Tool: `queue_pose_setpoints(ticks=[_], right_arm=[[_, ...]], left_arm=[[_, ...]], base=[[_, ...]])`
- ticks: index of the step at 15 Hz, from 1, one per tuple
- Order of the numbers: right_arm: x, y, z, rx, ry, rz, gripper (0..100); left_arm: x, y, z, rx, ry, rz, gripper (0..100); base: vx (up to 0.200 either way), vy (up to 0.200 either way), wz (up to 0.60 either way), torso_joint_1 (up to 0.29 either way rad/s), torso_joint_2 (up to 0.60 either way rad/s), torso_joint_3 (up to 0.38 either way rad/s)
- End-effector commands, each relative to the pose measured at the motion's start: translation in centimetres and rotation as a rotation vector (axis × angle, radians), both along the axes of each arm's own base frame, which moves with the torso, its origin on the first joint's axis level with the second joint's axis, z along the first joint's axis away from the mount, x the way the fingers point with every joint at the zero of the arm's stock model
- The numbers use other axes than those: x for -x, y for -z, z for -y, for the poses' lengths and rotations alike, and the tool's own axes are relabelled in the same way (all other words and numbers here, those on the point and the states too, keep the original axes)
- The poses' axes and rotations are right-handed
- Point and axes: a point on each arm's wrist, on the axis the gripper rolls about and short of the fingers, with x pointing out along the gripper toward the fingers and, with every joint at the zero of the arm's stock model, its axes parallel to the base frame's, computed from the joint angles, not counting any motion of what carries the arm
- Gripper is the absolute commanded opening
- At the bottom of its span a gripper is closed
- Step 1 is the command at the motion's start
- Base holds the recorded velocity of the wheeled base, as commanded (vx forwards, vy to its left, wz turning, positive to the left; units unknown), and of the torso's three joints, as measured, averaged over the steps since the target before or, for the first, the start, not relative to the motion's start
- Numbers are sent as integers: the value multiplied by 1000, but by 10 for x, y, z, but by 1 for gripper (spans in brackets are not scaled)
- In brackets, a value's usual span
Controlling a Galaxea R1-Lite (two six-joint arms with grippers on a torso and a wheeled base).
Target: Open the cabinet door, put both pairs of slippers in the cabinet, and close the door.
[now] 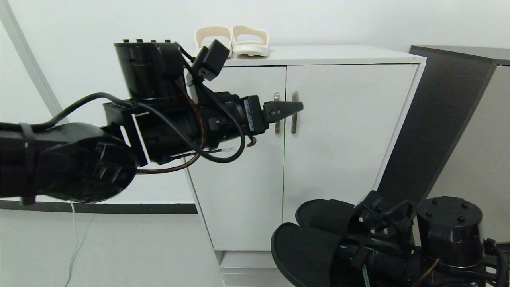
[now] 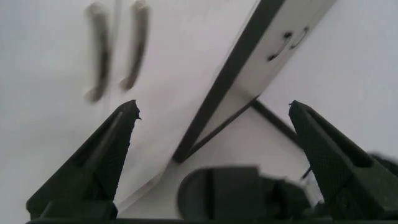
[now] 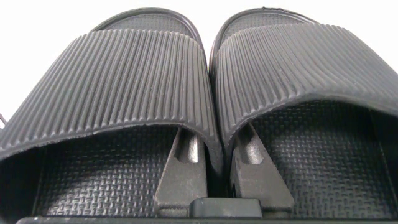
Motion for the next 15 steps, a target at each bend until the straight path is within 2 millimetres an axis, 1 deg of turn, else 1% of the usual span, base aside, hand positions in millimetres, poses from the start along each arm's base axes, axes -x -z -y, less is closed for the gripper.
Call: queue_pose_setpoints(ticks=[1, 3, 10, 11, 15], right_arm=[[0, 0, 0, 1, 0, -1, 0], [0, 0, 0, 1, 1, 1, 0], [0, 0, 0, 2, 2, 0, 0], [0, 0, 0, 1, 2, 1, 0], [0, 1, 0, 4, 2, -2, 0]], left_arm=[[-20, 2, 20, 32, 18, -26, 100], [-24, 1, 25, 54, 26, -46, 100], [-38, 6, 35, 62, 24, -63, 100], [-42, 5, 38, 61, 22, -64, 100], [-49, 3, 43, 45, 18, -86, 100]], base=[[0, 0, 0, 0, 0, 0], [0, 0, 0, 0, 0, 0], [0, 0, 0, 0, 0, 0], [0, 0, 0, 0, 0, 0], [0, 0, 0, 0, 0, 0]])
